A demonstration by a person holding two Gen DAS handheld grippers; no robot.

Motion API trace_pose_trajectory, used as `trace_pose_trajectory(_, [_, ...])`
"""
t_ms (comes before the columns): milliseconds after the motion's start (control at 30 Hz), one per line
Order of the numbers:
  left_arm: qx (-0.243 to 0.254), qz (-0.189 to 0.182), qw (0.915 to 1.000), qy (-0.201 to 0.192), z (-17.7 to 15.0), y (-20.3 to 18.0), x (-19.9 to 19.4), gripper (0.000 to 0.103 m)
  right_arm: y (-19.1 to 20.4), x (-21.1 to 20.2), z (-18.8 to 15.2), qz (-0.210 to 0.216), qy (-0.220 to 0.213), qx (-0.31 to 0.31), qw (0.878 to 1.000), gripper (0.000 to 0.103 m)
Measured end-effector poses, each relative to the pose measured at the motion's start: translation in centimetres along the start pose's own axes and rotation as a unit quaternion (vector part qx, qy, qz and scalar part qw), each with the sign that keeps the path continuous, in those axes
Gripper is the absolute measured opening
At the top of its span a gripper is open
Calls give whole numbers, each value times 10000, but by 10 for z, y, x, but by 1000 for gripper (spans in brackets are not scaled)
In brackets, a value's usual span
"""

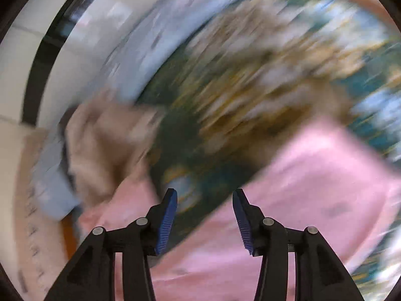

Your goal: Fold clothes

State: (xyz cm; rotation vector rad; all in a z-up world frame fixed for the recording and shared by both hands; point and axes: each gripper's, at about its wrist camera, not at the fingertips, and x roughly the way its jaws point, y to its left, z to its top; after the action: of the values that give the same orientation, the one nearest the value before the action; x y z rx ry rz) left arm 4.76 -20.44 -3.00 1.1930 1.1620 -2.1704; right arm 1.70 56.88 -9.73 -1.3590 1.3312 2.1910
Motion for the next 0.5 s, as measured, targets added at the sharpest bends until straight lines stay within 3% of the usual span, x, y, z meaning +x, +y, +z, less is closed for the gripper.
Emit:
trace_pose_trajectory(100, [257, -155, 9995, 57, -18, -1, 11, 53, 37, 61, -20, 169, 589, -122, 9980, 50])
trace_pose_trajectory(167, [156, -301, 9994, 111, -23, 3, 14, 53, 54, 86, -27, -19, 722, -389, 9966, 50])
trace_pose_trajectory(267, [-15, -384, 9992, -133, -19, 10, 10, 53, 67, 112, -33, -274, 861, -617, 9940, 50])
trace_pose_trajectory(333, [-160, -395, 9990, -113, -18, 14, 14, 53, 66, 117, -34, -145, 930, -432, 9946, 48])
trace_pose_trajectory(400, [-301, -414, 9987, -16, -19, 16, 21, 53, 62, 118, -36, 113, 982, -144, 9950, 27])
trace_pose_trajectory(433, [-298, -412, 9987, -15, -21, 14, 21, 53, 61, 116, -35, 173, 1000, -68, 9948, 5])
trace_pose_trajectory(500, [-215, -384, 9990, 1, -21, 11, 23, 53, 61, 108, -32, 345, 979, -12, 9946, 5])
